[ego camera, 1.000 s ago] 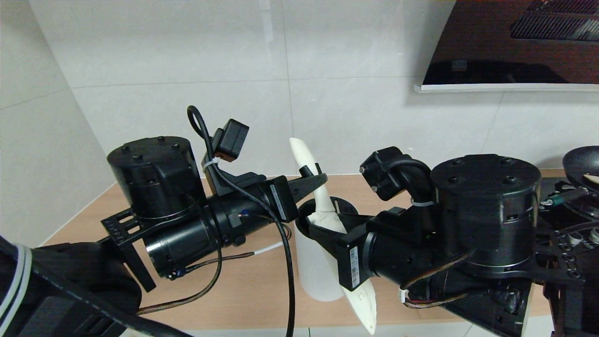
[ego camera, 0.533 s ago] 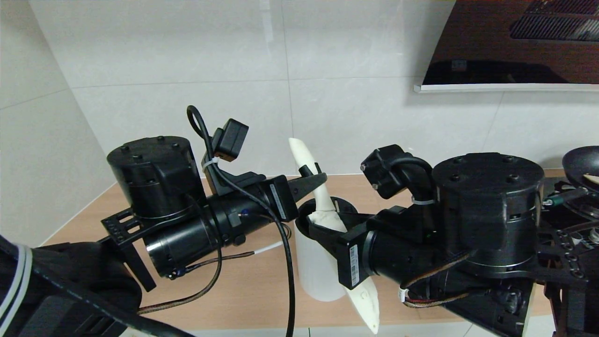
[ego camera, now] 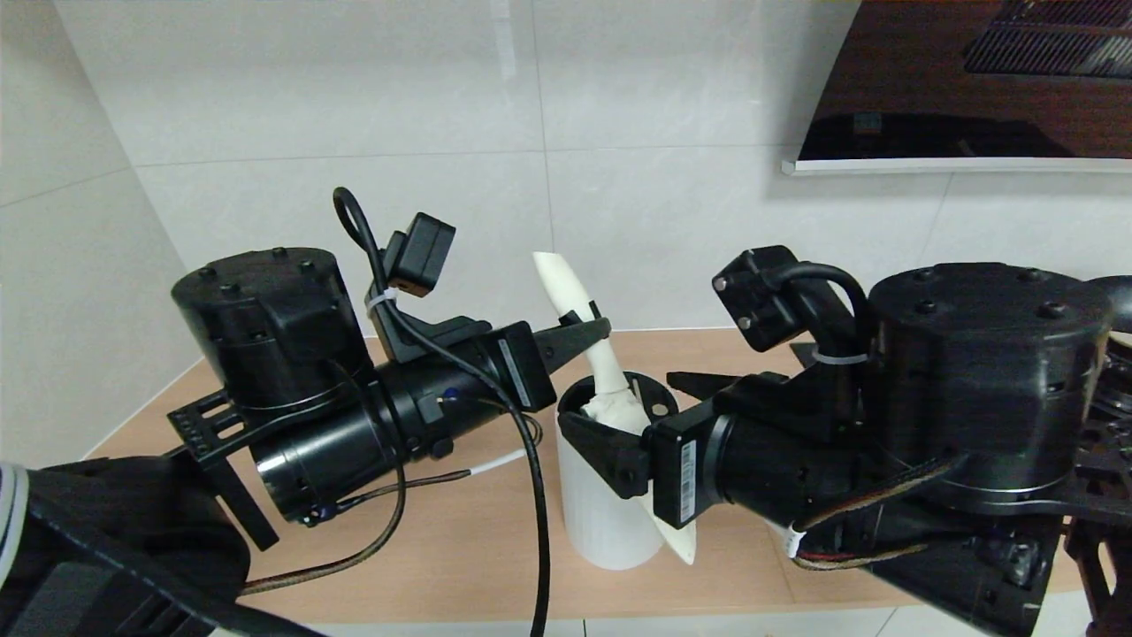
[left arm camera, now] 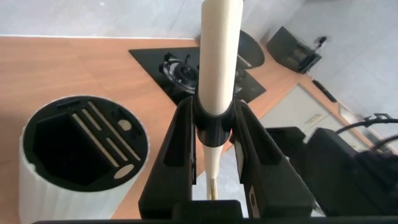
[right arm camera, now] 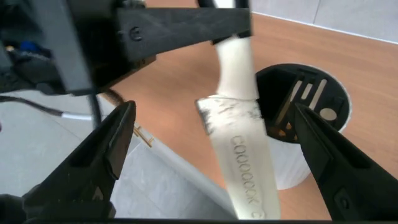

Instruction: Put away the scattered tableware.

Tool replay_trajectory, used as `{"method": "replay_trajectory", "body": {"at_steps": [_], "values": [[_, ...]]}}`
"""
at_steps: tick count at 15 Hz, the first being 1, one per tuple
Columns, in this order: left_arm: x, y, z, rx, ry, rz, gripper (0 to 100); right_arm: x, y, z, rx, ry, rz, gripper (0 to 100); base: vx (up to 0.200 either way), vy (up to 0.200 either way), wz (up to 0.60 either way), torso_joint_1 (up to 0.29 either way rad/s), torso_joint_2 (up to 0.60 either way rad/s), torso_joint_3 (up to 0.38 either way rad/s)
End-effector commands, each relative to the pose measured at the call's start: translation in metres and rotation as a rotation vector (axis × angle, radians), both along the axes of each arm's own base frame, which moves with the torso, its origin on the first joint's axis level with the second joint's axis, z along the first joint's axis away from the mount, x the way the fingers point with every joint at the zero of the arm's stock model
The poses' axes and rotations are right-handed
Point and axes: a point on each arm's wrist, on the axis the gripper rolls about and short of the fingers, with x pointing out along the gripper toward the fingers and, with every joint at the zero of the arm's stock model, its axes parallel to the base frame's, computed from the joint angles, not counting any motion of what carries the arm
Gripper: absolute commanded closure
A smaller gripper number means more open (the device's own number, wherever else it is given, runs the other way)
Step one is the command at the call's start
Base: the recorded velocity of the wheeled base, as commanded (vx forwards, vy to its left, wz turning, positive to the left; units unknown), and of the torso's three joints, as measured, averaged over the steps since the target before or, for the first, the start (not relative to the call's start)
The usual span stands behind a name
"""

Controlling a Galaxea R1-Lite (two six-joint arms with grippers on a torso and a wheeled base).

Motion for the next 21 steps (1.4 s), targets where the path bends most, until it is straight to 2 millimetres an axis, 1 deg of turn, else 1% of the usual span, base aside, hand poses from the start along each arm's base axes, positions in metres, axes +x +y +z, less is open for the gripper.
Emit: {"method": "replay_trajectory", "body": {"at_steps": [1,2,4,5,7,9,11,13,15,17,18,21], "values": [[-0.002,0.011,0.012,-0.025,-0.038,0.03,100,0.005,-0.025,0.018,0.037,-0.041,-0.065,0,0.0,0.0,0.0,0.0,0.0,0.0],[0.0,0.02,0.019,-0.044,-0.072,0.063,100,0.011,-0.034,0.022,0.033,-0.061,-0.101,0,0.0,0.0,0.0,0.0,0.0,0.0],[0.001,0.032,0.034,-0.098,-0.157,0.1,100,0.015,-0.046,0.029,0.04,-0.083,-0.138,0,0.0,0.0,0.0,0.0,0.0,0.0],[-0.001,0.036,0.039,-0.11,-0.185,0.111,100,0.017,-0.05,0.027,0.033,-0.081,-0.15,0,0.0,0.0,0.0,0.0,0.0,0.0],[0.001,0.043,0.043,-0.087,-0.242,0.128,100,0.02,-0.053,0.025,0.009,-0.093,-0.165,0,0.0,0.0,0.0,0.0,0.0,0.0],[0.006,0.042,0.045,-0.078,-0.376,0.132,100,0.022,-0.053,0.024,0.003,-0.092,-0.169,0,0.0,0.0,0.0,0.0,0.0,0.0],[0.014,0.038,0.038,-0.069,-0.526,0.151,100,0.021,-0.054,0.024,-0.002,-0.097,-0.168,0,0.0,0.0,0.0,0.0,0.0,0.0],[0.025,0.031,0.024,-0.004,-0.603,0.167,100,0.024,-0.056,0.025,-0.012,-0.106,-0.18,0,0.0,0.0,0.0,0.0,0.0,0.0],[0.028,0.029,0.008,0.088,-0.613,0.171,100,0.024,-0.057,0.026,-0.01,-0.108,-0.187,0,0.0,0.0,0.0,0.0,0.0,0.0],[0.026,0.027,0.0,0.138,-0.611,0.161,100,0.024,-0.057,0.026,-0.01,-0.108,-0.187,0,0.0,0.0,0.0,0.0,0.0,0.0],[0.025,0.027,-0.006,0.185,-0.602,0.156,100,0.025,-0.057,0.025,-0.013,-0.107,-0.187,0,0.0,0.0,0.0,0.0,0.0,0.0],[0.022,0.025,-0.013,0.211,-0.587,0.143,100,0.025,-0.058,0.026,-0.01,-0.108,-0.188,0,0.0,0.0,0.0,0.0,0.0,0.0]]}}
